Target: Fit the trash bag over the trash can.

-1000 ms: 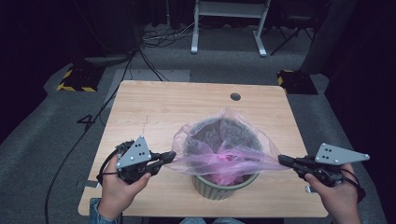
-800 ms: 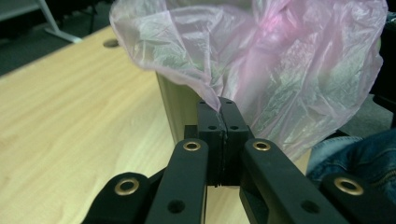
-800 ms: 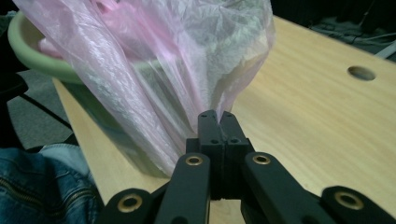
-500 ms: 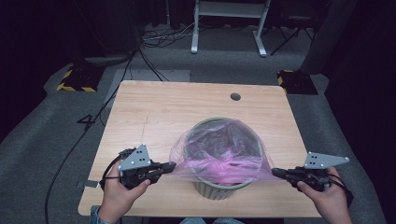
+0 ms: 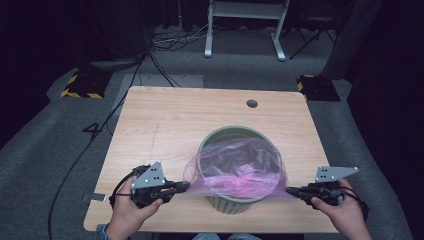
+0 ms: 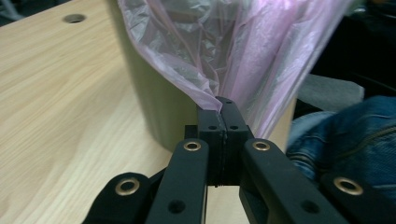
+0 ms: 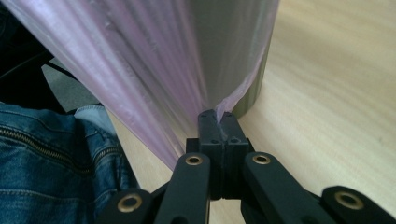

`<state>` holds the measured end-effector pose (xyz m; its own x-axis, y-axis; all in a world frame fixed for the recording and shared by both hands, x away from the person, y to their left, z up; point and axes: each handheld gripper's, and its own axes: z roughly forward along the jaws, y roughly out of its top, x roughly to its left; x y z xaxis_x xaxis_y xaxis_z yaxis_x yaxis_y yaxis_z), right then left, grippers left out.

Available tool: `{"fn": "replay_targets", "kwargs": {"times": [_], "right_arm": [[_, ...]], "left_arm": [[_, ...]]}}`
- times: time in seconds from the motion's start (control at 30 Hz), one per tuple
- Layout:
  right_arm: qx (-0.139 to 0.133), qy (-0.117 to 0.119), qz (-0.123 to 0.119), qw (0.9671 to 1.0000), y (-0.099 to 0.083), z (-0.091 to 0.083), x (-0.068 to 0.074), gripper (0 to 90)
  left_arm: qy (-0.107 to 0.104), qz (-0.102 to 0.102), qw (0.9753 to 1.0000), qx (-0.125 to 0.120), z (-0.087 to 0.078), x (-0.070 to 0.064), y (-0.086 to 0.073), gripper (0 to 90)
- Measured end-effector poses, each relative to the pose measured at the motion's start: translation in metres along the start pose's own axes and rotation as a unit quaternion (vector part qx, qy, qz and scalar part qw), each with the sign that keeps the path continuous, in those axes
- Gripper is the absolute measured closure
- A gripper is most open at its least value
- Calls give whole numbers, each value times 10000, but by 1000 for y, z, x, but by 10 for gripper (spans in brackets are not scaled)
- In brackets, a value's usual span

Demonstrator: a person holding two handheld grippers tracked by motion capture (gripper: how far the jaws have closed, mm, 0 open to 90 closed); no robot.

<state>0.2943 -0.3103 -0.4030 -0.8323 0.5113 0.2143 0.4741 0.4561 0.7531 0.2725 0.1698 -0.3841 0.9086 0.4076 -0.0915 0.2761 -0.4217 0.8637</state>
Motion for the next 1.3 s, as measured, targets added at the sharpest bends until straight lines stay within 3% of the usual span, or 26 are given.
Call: {"fn": "replay_targets", "kwargs": {"times": [0.2, 0.3, 0.7, 0.8, 0.93, 0.97, 1.0, 1.03, 1.07, 1.17, 1.3], "right_arm": [[16, 108, 238, 9997, -8, 7, -12, 900], [216, -111, 116, 9996, -8, 9, -12, 900], [272, -319, 248, 9988, -14, 14, -21, 900], [283, -355, 250, 9987, -16, 13, -21, 900], [339, -442, 175, 9983, -15, 14, -18, 900], [342, -487, 110, 9982, -14, 13, -17, 863], [286, -574, 60, 9979, -13, 11, -16, 764], [168, -657, -7, 9977, -12, 7, -17, 668], [8, -684, -28, 9977, -11, 3, -17, 627], [-319, -768, -92, 9965, -6, -12, -15, 514], [-628, -916, -244, 9935, 4, -28, -9, 458]], "left_arm": [[-209, -9, 9996, 191, 11, -4, -3, 899], [-112, 56, 9992, 379, 14, -5, -5, 900], [111, -471, 9983, 311, 15, 20, -23, 900], [141, -529, 9980, 308, 15, 23, -27, 900], [255, -440, 9982, 329, 16, 21, -24, 898], [352, -464, 9978, 327, 14, 21, -23, 843], [403, -494, 9976, 281, 12, 21, -23, 751], [426, -542, 9975, 170, 9, 22, -22, 658], [437, -546, 9975, 48, 5, 22, -21, 598], [510, -534, 9970, -234, -3, 23, -14, 503], [451, -423, 9977, -265, -1, 23, -2, 425]]}}
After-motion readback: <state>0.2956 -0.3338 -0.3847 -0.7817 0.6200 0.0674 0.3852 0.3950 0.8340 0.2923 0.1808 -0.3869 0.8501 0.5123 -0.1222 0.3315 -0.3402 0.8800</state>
